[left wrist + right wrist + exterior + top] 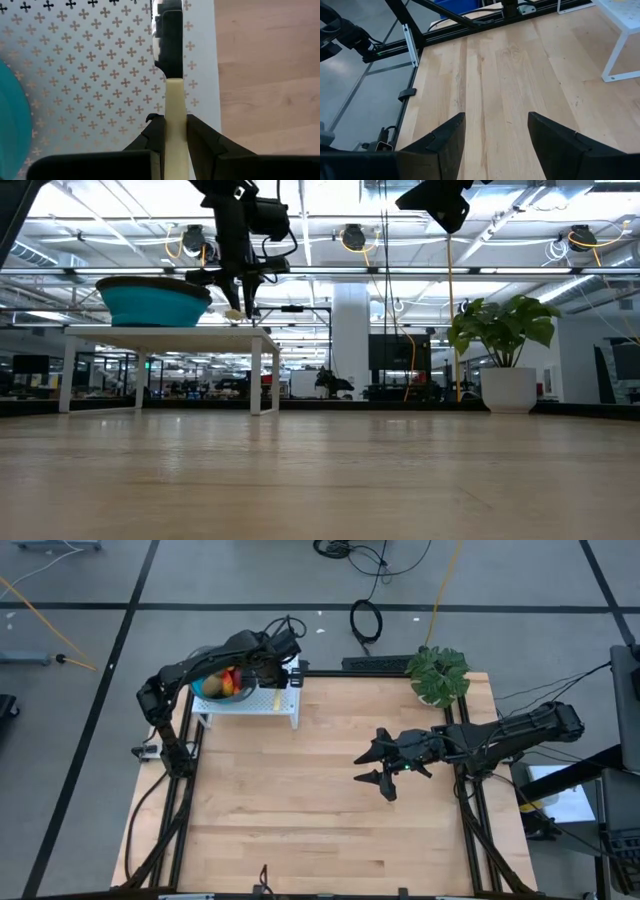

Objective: Pick & Place Fruit
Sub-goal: Put the butter knife into the right side of the blue strainer bowl on the shelf

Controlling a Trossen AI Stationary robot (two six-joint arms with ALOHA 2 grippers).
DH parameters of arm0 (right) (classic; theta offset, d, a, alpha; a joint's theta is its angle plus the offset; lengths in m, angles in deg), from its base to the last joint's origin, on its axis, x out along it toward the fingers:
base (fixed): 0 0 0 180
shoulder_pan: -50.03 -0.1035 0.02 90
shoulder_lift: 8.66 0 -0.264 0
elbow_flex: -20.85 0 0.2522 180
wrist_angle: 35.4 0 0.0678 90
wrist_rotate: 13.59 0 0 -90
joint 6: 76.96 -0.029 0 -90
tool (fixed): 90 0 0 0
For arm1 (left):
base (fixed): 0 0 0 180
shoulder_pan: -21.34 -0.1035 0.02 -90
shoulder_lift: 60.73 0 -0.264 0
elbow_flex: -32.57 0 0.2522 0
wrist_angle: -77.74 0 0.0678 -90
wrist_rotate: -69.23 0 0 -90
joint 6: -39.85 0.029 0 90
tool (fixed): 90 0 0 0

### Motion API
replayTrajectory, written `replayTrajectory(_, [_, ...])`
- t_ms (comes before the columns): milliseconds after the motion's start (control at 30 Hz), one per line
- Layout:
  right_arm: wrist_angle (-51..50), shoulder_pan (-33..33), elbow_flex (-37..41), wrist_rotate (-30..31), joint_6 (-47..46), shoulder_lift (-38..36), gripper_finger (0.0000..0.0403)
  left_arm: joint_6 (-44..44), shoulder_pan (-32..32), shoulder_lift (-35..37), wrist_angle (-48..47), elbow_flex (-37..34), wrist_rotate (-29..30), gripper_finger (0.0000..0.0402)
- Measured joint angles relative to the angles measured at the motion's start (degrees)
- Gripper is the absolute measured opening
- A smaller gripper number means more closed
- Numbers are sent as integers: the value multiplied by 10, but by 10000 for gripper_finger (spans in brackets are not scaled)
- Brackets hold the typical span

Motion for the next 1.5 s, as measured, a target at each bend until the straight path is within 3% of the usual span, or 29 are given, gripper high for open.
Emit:
replayTrajectory(500, [0, 0, 0, -14, 0, 0, 206, 0, 0, 0, -5, 0, 2, 77])
replayTrajectory(1100, [0, 0, 0, -14, 0, 0, 208, -1, 2, -2, -20, 1, -3, 79])
replayTrajectory(1300, [0, 0, 0, -13, 13, 0, 206, 1, 7, 41, 3, 1, 1, 78])
replayTrajectory(1500, [2, 10, 0, 3, 15, 0, 205, 23, 45, 95, 42, 1, 51, 53])
